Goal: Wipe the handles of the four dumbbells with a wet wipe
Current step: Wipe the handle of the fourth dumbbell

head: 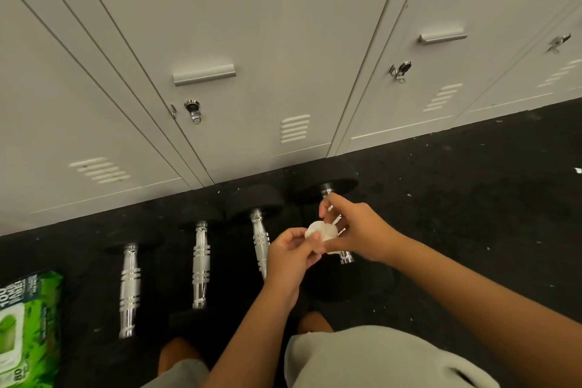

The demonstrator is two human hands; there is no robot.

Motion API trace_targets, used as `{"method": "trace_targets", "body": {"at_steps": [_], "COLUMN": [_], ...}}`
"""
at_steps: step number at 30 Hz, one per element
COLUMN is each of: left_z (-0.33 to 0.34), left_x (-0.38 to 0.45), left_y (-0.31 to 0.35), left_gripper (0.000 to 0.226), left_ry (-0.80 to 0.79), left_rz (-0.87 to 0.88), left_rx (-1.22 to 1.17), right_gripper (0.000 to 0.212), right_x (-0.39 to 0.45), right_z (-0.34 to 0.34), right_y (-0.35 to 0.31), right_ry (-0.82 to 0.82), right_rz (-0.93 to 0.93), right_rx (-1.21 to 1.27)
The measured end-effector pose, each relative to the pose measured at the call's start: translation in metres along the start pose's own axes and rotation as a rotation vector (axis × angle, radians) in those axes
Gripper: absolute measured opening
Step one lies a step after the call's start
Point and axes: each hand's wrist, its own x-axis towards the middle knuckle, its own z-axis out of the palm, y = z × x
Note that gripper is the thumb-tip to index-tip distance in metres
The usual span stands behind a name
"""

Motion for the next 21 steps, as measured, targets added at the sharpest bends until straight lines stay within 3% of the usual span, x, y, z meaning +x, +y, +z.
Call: {"method": "trace_targets", "body": {"at_steps": [5, 7, 8, 10, 12, 14, 18, 21], "left_z": [0.000, 0.001, 0.001, 0.002, 0.006, 0.012, 0.022, 0.025], "left_x": [-0.001, 0.000, 0.000, 0.001, 0.000, 0.001, 0.006, 0.008], "left_y": [0.000, -0.004, -0.006, -0.015, -0.025, -0.035, -0.048, -0.053], "left_gripper": [0.011, 0.011, 0.018, 0.053, 0.090, 0.111, 0.122, 0.123], "left_ry": [0.000, 0.034, 0.043, 0.012, -0.057, -0.100, -0.141, -0.179], "left_rz": [-0.062, -0.030, 0.002, 0.001, -0.094, -0.173, -0.206, -0.220], "left_rx": [-0.085, 0.034, 0.170, 0.419, 0.531, 0.613, 0.739, 0.806], "right_gripper": [0.030, 0.028, 0.028, 0.027, 0.025, 0.027, 0.033, 0.029], "right_x": [-0.003, 0.004, 0.009, 0.019, 0.029, 0.037, 0.043, 0.046], "right_z": [0.000, -0.007, -0.012, -0.020, -0.019, -0.012, 0.003, 0.006], "right_y": [0.001, 0.008, 0.011, 0.016, 0.019, 0.019, 0.021, 0.022], "right_ry": [-0.033, -0.056, -0.082, -0.200, -0.369, -0.532, -0.787, -0.829], "right_rz": [-0.062, -0.026, -0.013, -0.024, -0.069, -0.109, -0.209, -0.284], "right_rx": [-0.133, -0.214, -0.257, -0.385, -0.561, -0.739, -0.998, -1.045]}}
